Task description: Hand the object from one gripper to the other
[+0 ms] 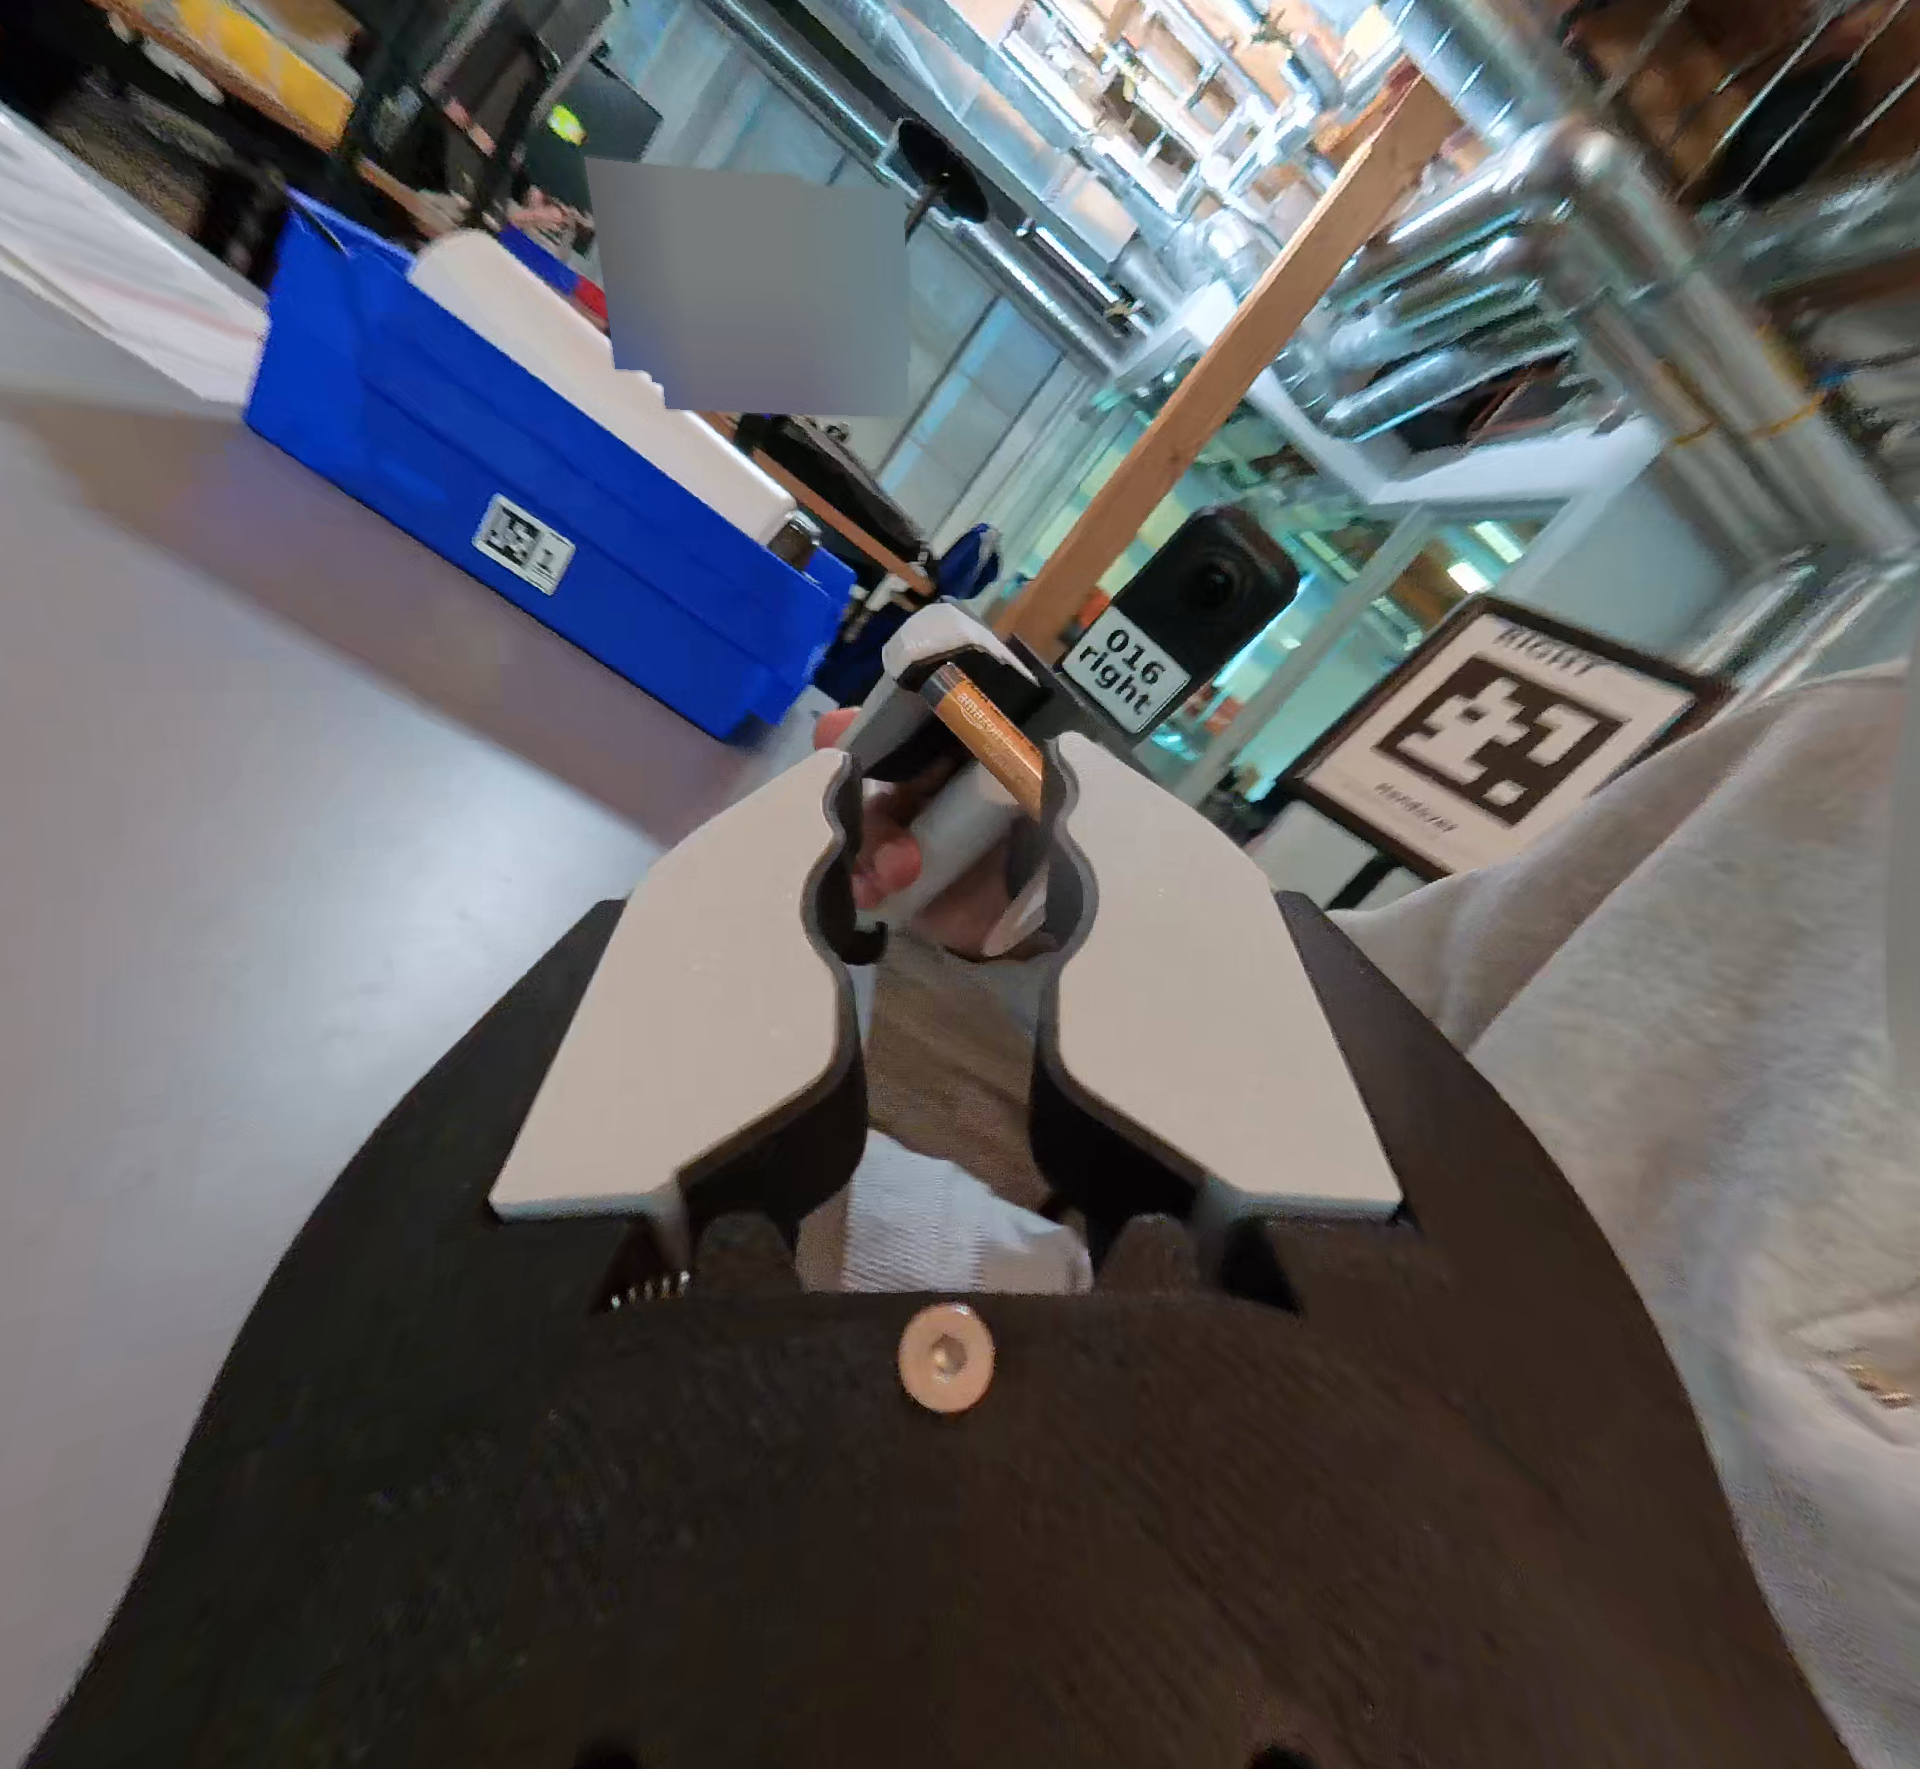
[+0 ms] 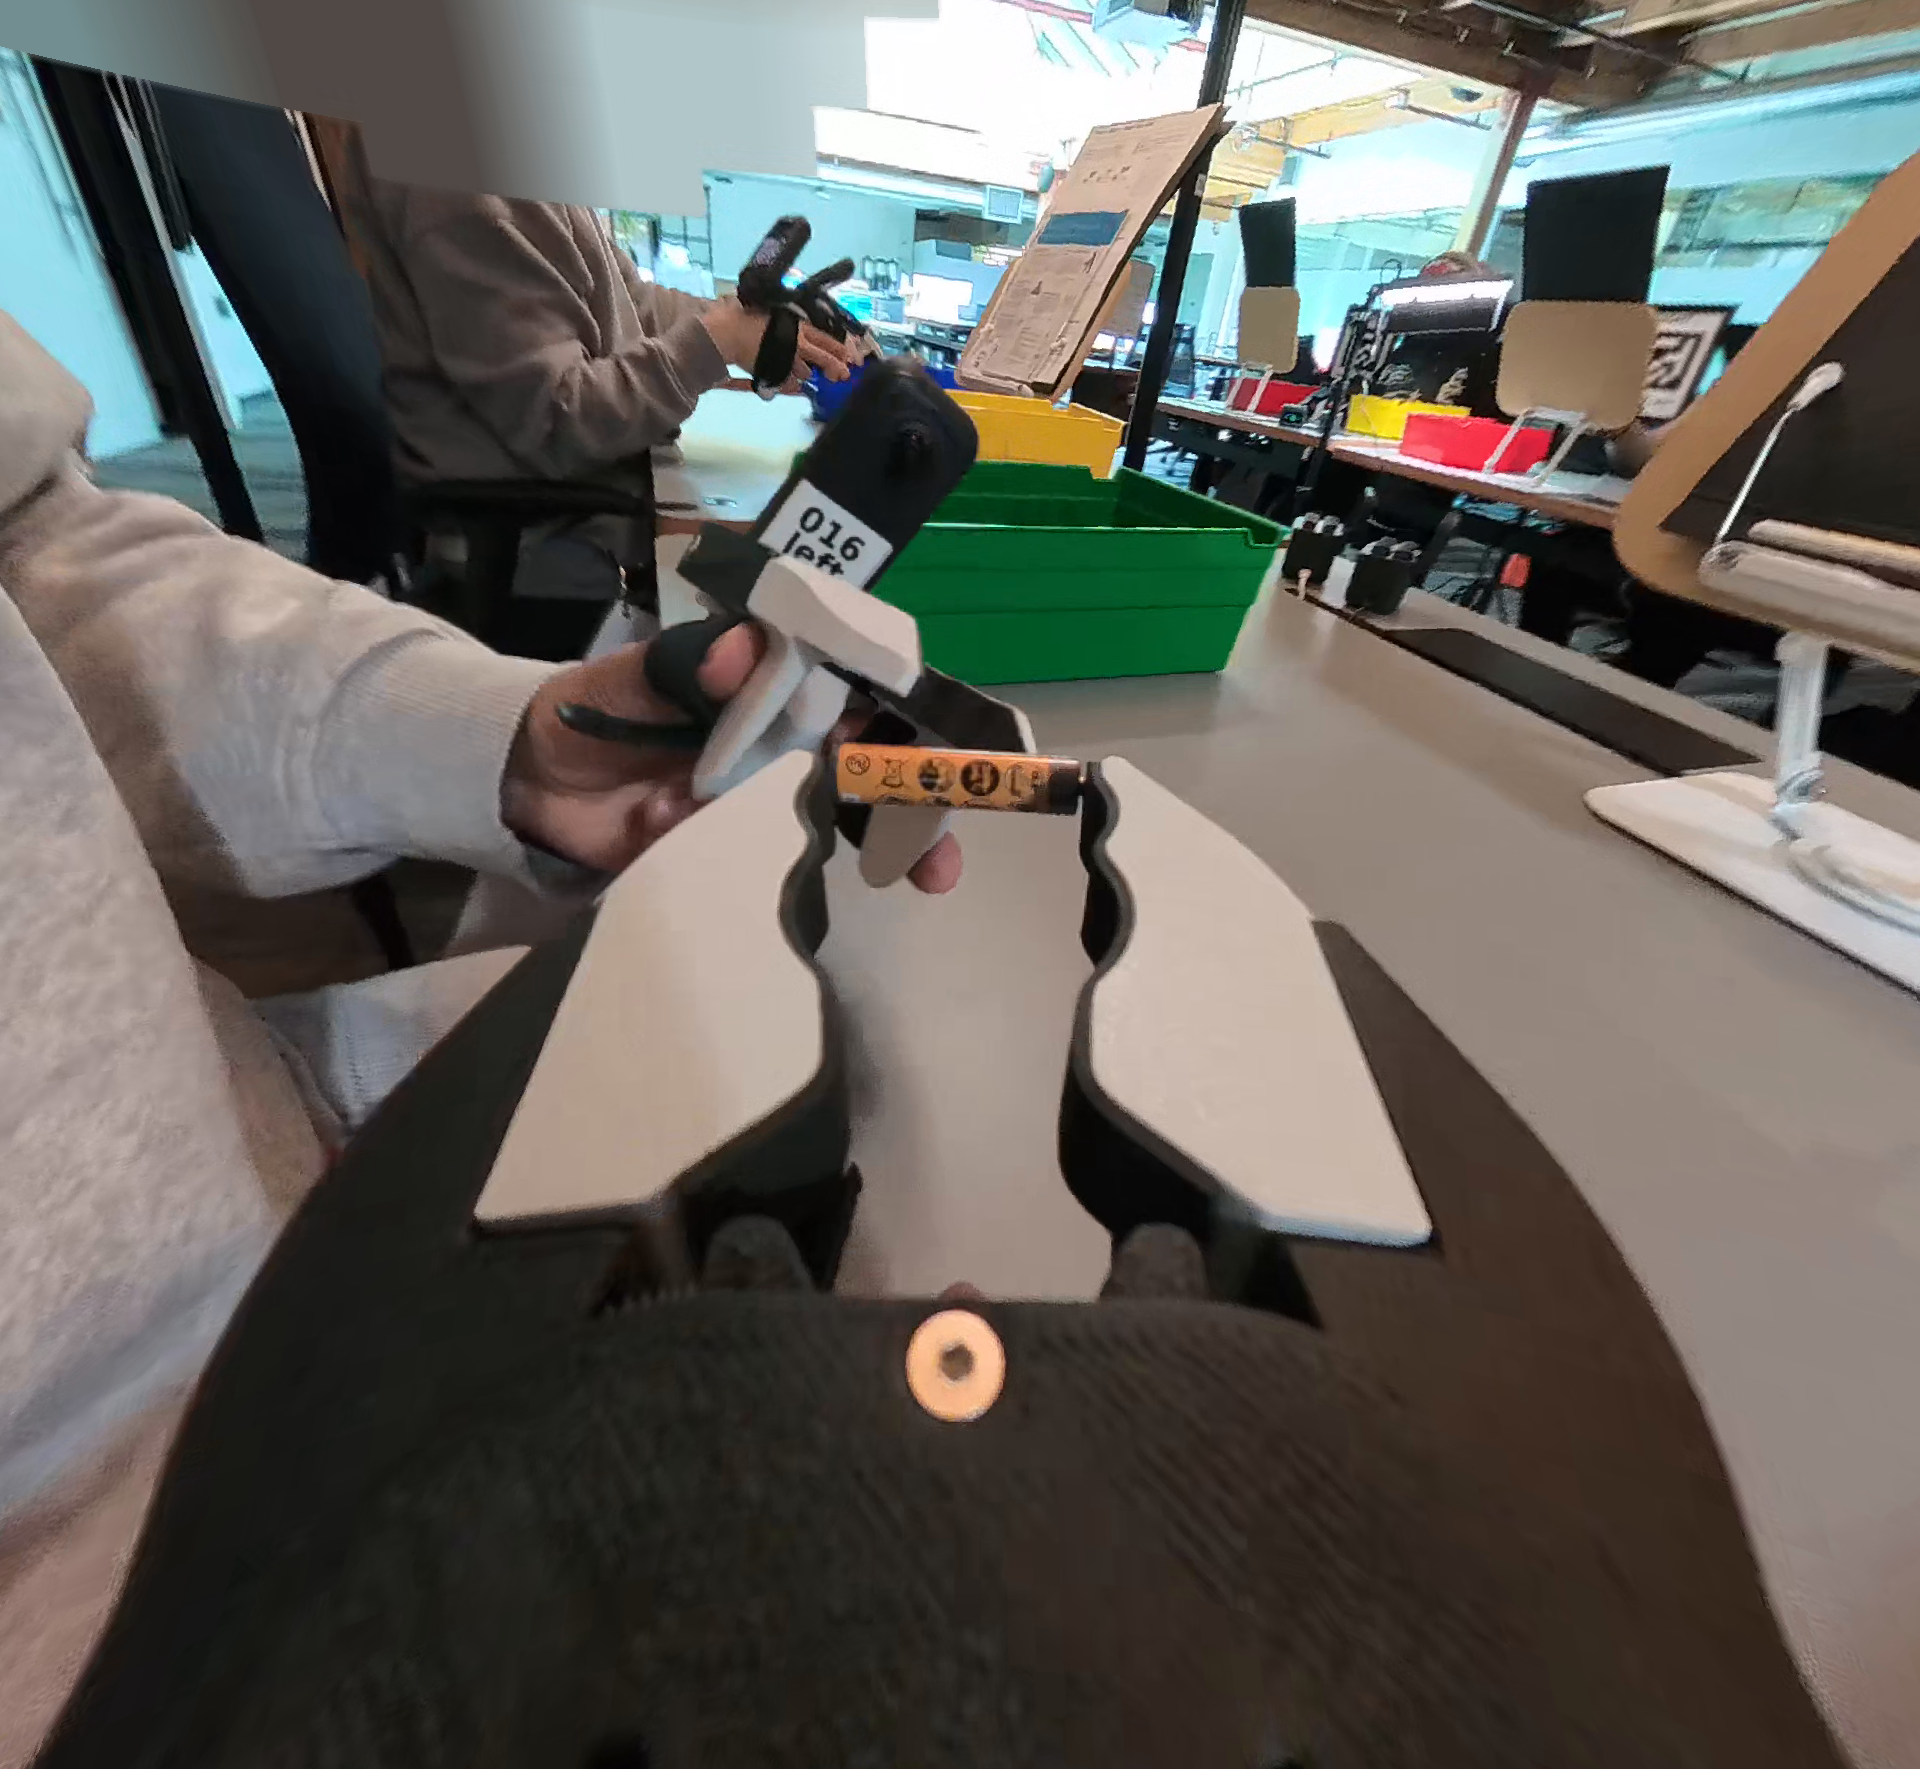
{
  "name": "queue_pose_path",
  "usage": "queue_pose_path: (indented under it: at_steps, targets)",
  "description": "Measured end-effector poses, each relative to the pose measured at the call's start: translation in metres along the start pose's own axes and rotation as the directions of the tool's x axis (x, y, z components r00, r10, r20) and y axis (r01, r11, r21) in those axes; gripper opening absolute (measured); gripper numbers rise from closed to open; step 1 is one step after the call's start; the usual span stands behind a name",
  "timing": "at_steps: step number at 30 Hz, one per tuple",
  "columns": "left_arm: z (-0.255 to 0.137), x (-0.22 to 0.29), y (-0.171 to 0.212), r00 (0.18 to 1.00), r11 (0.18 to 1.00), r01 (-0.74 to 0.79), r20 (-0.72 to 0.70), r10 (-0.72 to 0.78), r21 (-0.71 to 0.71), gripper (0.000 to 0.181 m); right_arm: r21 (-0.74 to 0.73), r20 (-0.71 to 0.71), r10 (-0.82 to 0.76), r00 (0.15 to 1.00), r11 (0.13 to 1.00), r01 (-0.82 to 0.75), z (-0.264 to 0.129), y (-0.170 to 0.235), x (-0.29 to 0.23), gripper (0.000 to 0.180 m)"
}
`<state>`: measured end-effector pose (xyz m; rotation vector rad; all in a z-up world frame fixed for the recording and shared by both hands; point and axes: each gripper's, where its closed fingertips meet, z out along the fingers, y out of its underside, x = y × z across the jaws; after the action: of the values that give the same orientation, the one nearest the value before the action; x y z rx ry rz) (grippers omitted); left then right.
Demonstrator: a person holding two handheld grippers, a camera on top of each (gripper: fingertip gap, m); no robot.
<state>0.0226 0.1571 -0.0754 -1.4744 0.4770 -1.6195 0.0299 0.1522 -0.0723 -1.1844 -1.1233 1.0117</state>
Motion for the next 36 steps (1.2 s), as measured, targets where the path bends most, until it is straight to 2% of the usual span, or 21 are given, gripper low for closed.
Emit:
queue_pose_path:
  at_steps: [1, 5, 8, 12, 15, 17, 23, 27, 36]
  targets:
    - [0.0, 0.0, 0.0, 0.998, 0.999, -0.051, 0.023, 0.051, -0.004, 0.031, 0.007, 0.009, 0.033, 0.999, 0.999, -0.033, 0.0, -0.001, 0.0, 0.047]
    - [0.001, 0.0, 0.002, 0.976, 0.979, -0.198, 0.083, 0.201, -0.05, 0.032, 0.042, 0.045, 0.167, 0.985, 0.985, -0.169, -0.003, -0.005, 0.001, 0.047]
    - [0.002, 0.0, 0.003, 0.932, 0.941, -0.329, 0.134, 0.337, -0.08, 0.034, 0.048, 0.105, 0.337, 0.936, 0.938, -0.343, -0.004, -0.007, 0.001, 0.047]
    - [0.005, 0.005, 0.006, 0.786, 0.806, -0.57, 0.18, 0.592, -0.162, 0.033, 0.04, 0.227, 0.583, 0.78, 0.795, -0.605, -0.005, -0.01, -0.001, 0.047]
    - [0.009, 0.009, 0.011, 0.688, 0.714, -0.668, 0.192, 0.7, -0.208, 0.024, -0.023, 0.258, 0.697, 0.669, 0.697, -0.717, -0.002, -0.002, -0.002, 0.047]
    - [0.01, 0.012, 0.012, 0.652, 0.68, -0.702, 0.192, 0.733, -0.213, 0.023, -0.089, 0.256, 0.74, 0.622, 0.658, -0.747, 0.001, 0.006, -0.006, 0.047]
    - [0.012, 0.013, 0.021, 0.589, 0.607, -0.75, 0.151, 0.794, -0.263, 0.022, -0.157, 0.306, 0.833, 0.461, 0.522, -0.838, 0.001, 0.007, -0.01, 0.047]
    - [0.014, 0.018, 0.023, 0.55, 0.566, -0.781, 0.14, 0.824, -0.264, 0.018, -0.189, 0.301, 0.853, 0.427, 0.492, -0.85, 0.002, 0.011, -0.012, 0.047]
    - [0.014, 0.013, 0.024, 0.545, 0.562, -0.773, 0.146, 0.826, -0.294, 0.011, -0.2, 0.306, 0.867, 0.393, 0.463, -0.864, 0.004, 0.016, -0.013, 0.047]
